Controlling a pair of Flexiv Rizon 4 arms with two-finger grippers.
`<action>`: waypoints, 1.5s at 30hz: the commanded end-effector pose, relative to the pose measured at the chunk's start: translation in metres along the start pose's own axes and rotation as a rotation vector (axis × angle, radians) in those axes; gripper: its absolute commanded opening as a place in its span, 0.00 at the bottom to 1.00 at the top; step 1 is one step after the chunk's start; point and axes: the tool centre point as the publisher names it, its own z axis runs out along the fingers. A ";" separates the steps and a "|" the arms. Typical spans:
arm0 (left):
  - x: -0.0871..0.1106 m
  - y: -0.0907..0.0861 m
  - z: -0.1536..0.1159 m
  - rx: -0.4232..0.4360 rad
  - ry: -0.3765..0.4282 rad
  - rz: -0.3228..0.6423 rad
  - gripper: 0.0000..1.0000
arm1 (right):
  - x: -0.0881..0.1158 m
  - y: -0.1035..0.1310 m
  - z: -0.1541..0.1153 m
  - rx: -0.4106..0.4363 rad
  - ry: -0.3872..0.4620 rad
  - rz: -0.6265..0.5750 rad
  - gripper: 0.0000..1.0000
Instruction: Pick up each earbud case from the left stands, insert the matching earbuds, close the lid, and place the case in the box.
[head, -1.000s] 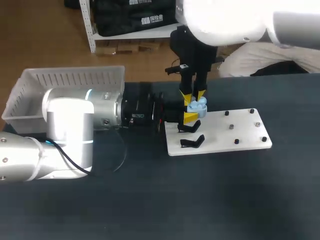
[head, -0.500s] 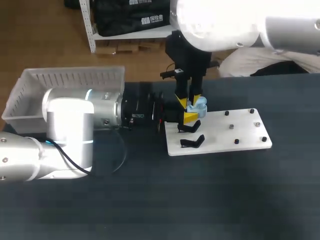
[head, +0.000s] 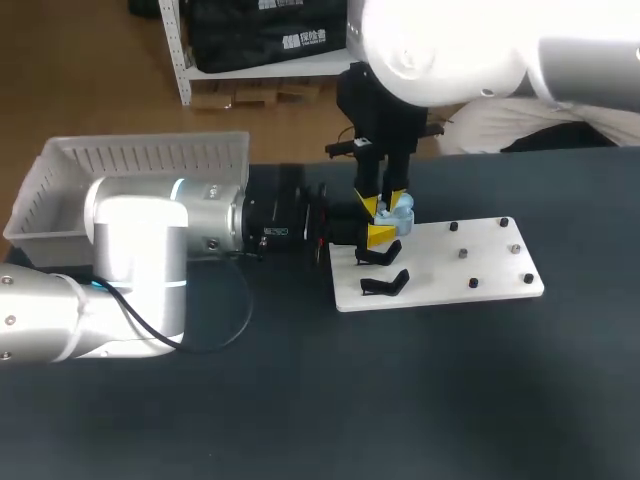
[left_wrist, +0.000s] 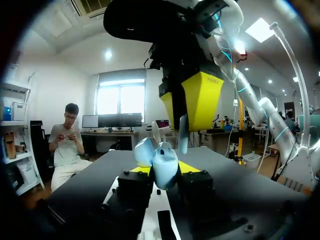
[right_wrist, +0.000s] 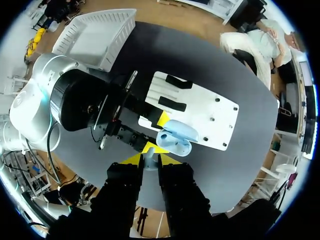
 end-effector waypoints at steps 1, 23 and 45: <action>0.001 -0.001 0.000 -0.004 -0.004 0.004 0.00 | 0.003 -0.002 0.001 0.000 -0.012 0.004 0.00; 0.001 -0.001 0.000 -0.004 -0.004 0.004 0.00 | -0.006 -0.006 0.004 0.006 -0.029 0.018 0.00; 0.001 -0.001 0.000 -0.004 -0.004 0.004 0.00 | -0.007 -0.008 0.006 0.006 -0.041 0.031 0.00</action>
